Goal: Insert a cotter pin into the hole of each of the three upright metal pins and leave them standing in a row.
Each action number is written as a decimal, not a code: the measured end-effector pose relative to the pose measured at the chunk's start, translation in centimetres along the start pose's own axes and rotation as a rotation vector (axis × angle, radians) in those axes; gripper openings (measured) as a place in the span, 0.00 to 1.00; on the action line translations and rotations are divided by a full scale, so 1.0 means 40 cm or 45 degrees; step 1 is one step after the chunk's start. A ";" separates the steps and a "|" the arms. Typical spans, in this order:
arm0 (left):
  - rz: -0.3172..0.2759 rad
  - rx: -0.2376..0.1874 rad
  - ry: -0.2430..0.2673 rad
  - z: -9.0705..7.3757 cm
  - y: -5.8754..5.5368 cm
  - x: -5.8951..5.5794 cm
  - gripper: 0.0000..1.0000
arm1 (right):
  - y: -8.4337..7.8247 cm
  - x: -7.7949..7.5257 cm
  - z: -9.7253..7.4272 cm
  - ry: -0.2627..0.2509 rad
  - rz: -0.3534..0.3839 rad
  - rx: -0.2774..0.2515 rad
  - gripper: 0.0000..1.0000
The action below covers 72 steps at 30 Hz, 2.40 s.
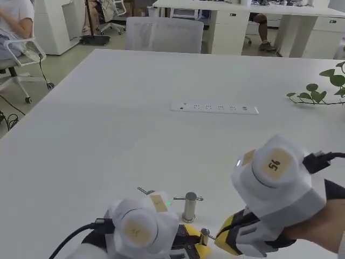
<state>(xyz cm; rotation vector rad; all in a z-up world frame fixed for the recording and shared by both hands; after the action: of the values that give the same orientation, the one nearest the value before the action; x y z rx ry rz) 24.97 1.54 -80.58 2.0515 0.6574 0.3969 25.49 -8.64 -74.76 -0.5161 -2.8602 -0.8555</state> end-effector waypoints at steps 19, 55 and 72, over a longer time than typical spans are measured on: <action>-0.012 0.003 -0.003 0.004 0.005 -0.007 0.07 | 0.009 -0.003 0.004 -0.007 0.038 -0.021 0.03; -0.010 0.010 0.006 0.004 0.005 -0.008 0.07 | -0.022 0.000 -0.004 0.002 -0.017 -0.067 0.11; -0.012 0.011 0.007 0.003 0.004 -0.007 0.07 | -0.026 -0.001 -0.002 -0.002 -0.017 -0.102 0.05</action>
<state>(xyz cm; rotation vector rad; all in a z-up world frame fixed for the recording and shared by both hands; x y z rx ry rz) 24.86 1.22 -80.51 2.0557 0.6731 0.3944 25.15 -9.50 -75.23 -0.5066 -2.8440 -0.9757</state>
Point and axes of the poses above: the centre of the closed fingertips' face, and the gripper's own axes: z roughly forward along the fingers, x roughly to its left, y roughly out of its top, the point moved 8 cm from there along -z, roughly backward along the fingers, and after that the axes turned 9 degrees about y, right-handed, at the moved point
